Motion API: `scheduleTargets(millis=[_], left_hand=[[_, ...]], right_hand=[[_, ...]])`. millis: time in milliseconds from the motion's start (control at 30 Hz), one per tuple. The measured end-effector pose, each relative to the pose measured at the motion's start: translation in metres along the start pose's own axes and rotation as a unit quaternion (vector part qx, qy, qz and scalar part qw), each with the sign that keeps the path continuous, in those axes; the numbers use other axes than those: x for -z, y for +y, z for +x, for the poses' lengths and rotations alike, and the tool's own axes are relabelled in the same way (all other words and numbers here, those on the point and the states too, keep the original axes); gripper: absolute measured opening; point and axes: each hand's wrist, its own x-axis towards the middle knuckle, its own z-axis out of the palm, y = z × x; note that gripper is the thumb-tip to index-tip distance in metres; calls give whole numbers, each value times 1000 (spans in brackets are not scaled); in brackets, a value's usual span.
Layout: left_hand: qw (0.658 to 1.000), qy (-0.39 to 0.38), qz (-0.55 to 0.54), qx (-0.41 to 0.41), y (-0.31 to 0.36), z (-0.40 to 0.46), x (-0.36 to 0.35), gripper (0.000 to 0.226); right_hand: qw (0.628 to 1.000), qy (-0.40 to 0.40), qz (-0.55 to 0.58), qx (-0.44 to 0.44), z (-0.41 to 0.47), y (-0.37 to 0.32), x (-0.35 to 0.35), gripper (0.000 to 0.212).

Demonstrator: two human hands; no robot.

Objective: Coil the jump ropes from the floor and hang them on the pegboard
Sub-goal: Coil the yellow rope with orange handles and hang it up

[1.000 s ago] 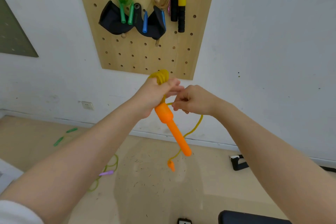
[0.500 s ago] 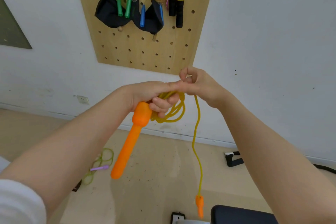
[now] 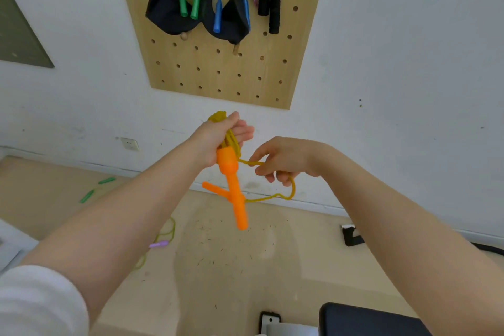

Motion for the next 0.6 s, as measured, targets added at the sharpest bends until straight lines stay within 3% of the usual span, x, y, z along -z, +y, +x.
scheduleTargets(millis=[100, 167, 267, 367, 433, 500, 567, 600], left_hand=[[989, -21, 141, -45, -2, -10, -3, 19], [959, -20, 262, -105, -4, -19, -15, 20], [934, -20, 340, -103, 1, -31, -30, 47], [924, -87, 365, -71, 7, -35, -32, 71], [935, -137, 327, -29, 13, -34, -31, 73], [942, -226, 247, 37, 19, -33, -24, 64], [919, -367, 119, 84, 22, -28, -12, 52], [889, -447, 30, 93, 21, -26, -6, 47]], right_hand=[[994, 27, -100, 37, -2, -6, 5, 11], [993, 29, -96, 56, -3, -9, 10, 11], [991, 66, -74, 91, -7, -12, 19, 16], [962, 202, -119, 138, -7, -9, 25, 32], [951, 255, -74, 157, -6, -4, 26, 39], [950, 249, 49, 181, -5, 3, 27, 42], [939, 222, 156, 210, -4, 9, 29, 33], [932, 214, 191, 223, -3, 10, 29, 24]])
